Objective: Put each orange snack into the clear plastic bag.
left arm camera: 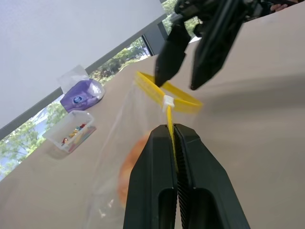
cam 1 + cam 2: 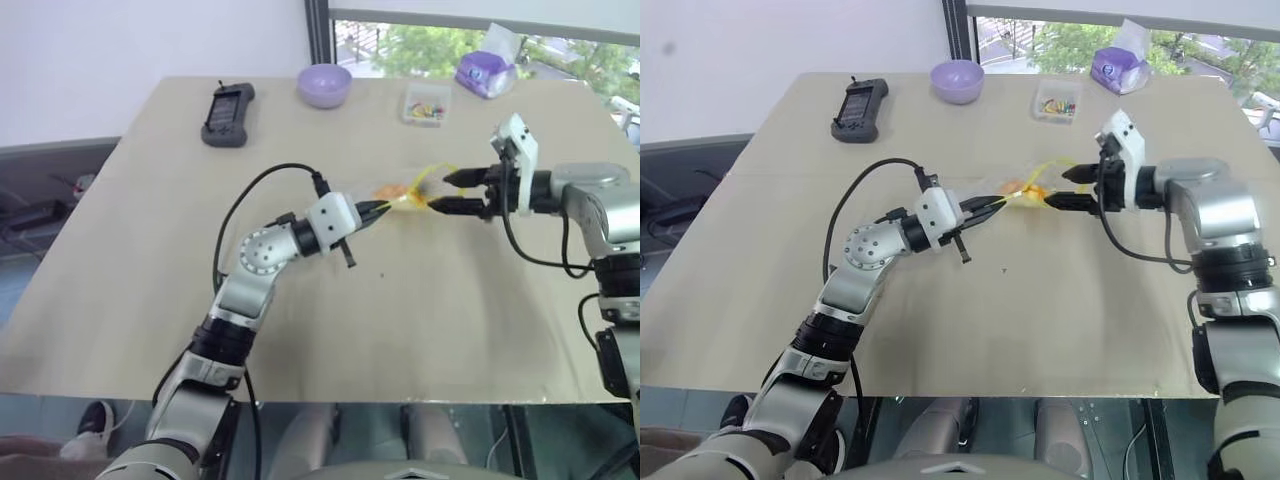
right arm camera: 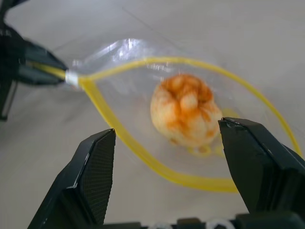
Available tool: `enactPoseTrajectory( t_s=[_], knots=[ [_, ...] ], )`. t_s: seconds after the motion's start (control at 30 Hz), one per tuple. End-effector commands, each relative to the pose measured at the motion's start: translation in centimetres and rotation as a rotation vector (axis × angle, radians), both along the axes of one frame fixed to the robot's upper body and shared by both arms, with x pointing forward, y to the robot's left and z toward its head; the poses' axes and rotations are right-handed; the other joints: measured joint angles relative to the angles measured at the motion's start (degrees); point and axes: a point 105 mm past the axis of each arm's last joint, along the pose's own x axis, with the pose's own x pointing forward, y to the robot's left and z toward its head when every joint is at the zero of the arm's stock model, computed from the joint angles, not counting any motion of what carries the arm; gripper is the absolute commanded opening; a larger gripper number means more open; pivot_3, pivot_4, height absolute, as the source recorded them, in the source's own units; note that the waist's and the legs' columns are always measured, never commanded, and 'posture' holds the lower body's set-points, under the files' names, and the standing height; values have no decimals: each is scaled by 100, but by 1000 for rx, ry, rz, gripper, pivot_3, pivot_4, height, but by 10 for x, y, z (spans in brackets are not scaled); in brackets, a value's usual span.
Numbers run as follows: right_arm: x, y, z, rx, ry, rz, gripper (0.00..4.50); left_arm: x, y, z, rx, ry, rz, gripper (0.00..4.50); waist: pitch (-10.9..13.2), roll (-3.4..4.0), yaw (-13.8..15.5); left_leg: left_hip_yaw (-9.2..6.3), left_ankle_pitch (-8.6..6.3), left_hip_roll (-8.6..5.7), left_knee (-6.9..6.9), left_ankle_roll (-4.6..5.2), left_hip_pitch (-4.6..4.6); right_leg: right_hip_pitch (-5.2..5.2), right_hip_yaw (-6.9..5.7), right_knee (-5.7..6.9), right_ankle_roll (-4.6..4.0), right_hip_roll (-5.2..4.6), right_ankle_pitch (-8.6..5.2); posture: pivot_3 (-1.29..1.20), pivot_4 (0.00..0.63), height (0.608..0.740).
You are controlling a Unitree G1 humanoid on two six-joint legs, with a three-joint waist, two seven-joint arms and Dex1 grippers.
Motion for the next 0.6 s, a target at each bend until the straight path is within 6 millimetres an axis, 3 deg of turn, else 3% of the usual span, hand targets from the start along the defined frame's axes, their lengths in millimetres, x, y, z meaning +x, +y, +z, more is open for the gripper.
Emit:
enactPoseTrajectory(
  t_s=[0.03,0.17,0.37,0.43,0.6],
  knots=[
    [8,-18,8,-175,-206,-26,3723,-1,-1,12,-28,-35,-5,0,0,0,-5,0,0,0,0,0,0,0,0,1,0,0,0,0,150,740],
    [15,-49,-13,-453,-251,-32,3723,-1,-1,12,-28,-33,-5,0,0,0,9,1,0,-3,1,0,0,0,-3,-1,0,1,0,0,150,740],
    [31,-58,-14,-573,-358,-66,3723,-1,-1,12,-26,-32,-5,0,0,0,-43,9,0,0,0,-1,2,-2,5,1,0,7,0,0,150,740],
    [40,-55,-13,-607,-418,-81,3723,-1,-1,11,-26,-31,-6,0,0,0,-40,10,1,1,0,-1,3,-2,7,2,0,7,0,0,150,740],
    [53,-26,-4,-582,-571,-42,3723,-2,-1,11,-24,-30,-8,0,0,0,-33,10,1,2,0,-1,5,-2,8,1,0,7,0,0,150,740]
  ],
)
